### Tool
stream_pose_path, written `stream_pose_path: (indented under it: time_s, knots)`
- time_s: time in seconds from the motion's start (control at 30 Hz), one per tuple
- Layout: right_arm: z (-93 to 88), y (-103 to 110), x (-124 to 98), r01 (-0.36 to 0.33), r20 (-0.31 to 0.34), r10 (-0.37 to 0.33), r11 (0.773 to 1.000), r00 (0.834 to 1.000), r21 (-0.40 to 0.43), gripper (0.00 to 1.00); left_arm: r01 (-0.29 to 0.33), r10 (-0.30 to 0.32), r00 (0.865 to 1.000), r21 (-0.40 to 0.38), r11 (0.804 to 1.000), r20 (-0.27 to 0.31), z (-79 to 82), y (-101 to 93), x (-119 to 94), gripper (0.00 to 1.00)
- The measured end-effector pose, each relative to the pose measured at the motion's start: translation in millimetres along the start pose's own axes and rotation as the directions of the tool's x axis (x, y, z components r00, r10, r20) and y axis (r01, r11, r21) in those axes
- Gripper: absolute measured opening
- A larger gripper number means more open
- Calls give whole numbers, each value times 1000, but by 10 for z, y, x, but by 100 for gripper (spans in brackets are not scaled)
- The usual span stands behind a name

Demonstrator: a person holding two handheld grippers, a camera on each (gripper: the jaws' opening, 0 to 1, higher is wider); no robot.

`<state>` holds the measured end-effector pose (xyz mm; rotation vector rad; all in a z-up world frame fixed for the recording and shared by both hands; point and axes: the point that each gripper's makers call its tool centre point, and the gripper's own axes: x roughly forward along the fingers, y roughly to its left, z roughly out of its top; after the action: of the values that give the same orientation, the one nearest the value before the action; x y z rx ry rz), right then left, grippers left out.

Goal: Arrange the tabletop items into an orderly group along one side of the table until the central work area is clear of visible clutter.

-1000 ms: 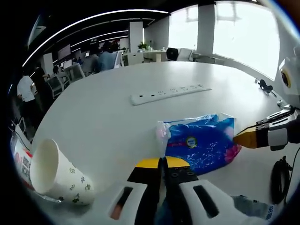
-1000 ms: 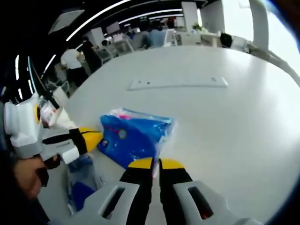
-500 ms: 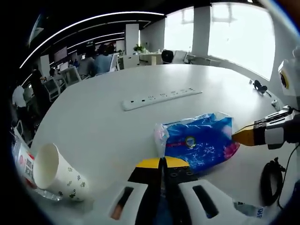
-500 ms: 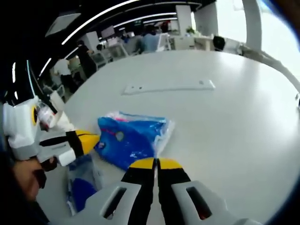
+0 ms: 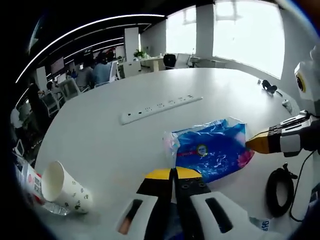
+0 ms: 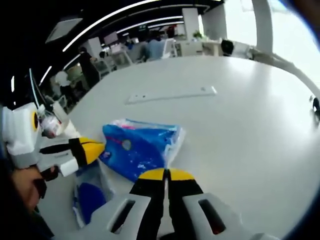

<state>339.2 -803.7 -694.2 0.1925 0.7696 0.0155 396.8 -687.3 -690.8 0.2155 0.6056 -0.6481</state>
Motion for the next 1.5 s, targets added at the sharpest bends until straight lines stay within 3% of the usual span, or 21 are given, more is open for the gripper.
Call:
stream_pose_path:
  time_s: [1.13, 1.5]
  knots:
    - [-299, -508, -515, 57, 9, -57, 997, 998, 58, 0, 83, -82, 997, 60, 995, -9, -2, -748, -127, 0]
    - [-352, -692, -690, 81, 22, -83, 994, 996, 78, 0, 112, -113, 994, 92, 989, 7, 113, -1003, -140, 0]
